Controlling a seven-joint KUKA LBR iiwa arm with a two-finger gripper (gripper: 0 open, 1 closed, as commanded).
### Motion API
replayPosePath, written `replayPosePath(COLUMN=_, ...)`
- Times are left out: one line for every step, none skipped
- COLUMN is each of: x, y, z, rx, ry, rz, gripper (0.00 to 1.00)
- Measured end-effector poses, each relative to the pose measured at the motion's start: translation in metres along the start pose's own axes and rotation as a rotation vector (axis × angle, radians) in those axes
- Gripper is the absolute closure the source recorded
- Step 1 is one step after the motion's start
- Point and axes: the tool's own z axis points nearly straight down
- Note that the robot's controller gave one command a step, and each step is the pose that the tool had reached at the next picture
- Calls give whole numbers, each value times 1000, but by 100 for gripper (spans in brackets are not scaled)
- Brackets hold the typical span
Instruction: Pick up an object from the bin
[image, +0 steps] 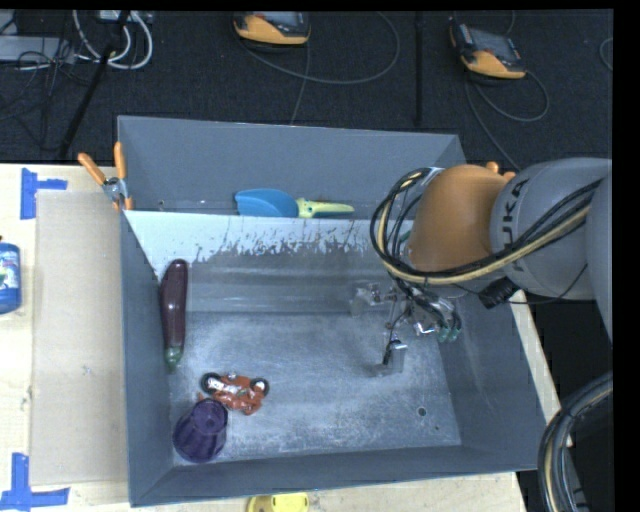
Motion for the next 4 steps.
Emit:
replayPosePath(x=12, y=73, z=-9, rx=0, ry=1, rz=32, gripper=0)
replayPosePath(x=19, y=103, z=0, rx=-2, ry=-1, rz=-46, gripper=0)
replayPosePath(x=20, y=120, z=9, rx=2, ry=1, rz=-103, gripper=0)
replayPosePath(x=13, y=167, z=-16, rx=0, ry=0, rz=-283, gripper=0)
